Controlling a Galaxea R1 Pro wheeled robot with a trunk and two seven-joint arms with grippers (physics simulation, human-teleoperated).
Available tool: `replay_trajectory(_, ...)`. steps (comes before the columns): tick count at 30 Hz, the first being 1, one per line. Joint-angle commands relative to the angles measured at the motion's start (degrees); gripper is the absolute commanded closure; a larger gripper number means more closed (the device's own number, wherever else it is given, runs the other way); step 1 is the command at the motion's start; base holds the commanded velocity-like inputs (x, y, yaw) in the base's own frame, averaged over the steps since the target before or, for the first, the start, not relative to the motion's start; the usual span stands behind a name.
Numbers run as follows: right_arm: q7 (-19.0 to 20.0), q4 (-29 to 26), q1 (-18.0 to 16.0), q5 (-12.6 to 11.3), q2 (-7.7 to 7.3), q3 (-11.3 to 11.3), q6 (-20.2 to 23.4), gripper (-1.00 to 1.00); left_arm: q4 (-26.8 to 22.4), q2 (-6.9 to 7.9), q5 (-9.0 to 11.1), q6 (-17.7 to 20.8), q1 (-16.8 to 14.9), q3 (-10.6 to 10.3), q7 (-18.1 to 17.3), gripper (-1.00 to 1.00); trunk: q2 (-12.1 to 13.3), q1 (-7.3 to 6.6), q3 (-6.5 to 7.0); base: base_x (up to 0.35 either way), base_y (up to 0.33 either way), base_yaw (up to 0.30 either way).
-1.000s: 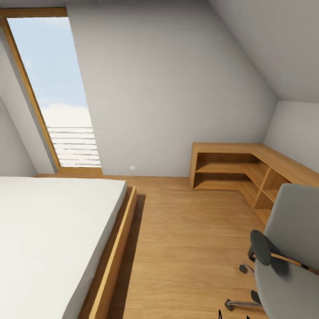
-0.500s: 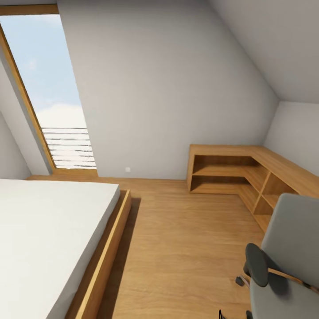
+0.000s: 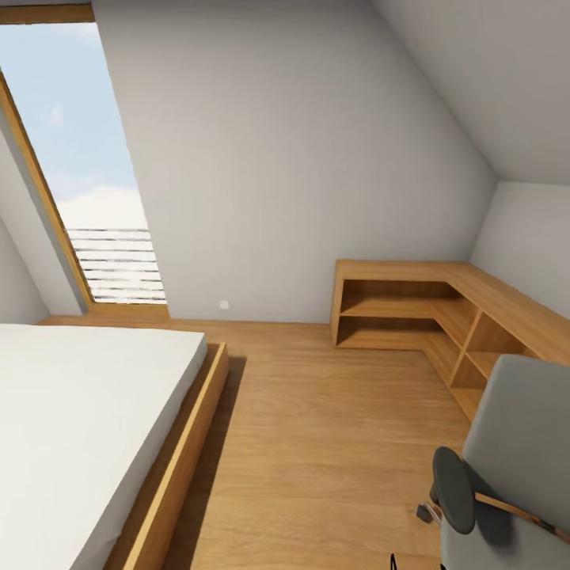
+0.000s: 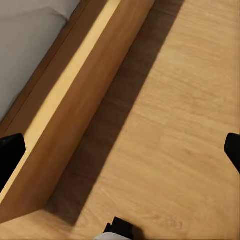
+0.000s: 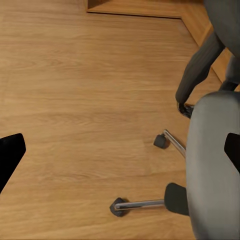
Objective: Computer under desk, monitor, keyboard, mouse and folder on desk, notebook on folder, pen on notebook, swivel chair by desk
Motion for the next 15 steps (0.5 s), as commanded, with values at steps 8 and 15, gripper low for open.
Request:
replay_trajectory(8,0.0,-0.1,0.0,0.3,0.03,0.7,0.0,-1.00,0.0,-0.01,0.0,0.0,0.0,-0.2,0.4,-1.00,0.0,0.01,0.23,0.201,0.060,-0.101)
replay_trajectory(15,0.2,-0.1,0.0,0.7,0.04,0.9,0.0,-1.00,0.0,0.00,0.0,0.0,0.0,-0.2,0.4,-1.00,0.0,0.01,0.62,0.279,0.146,-0.161)
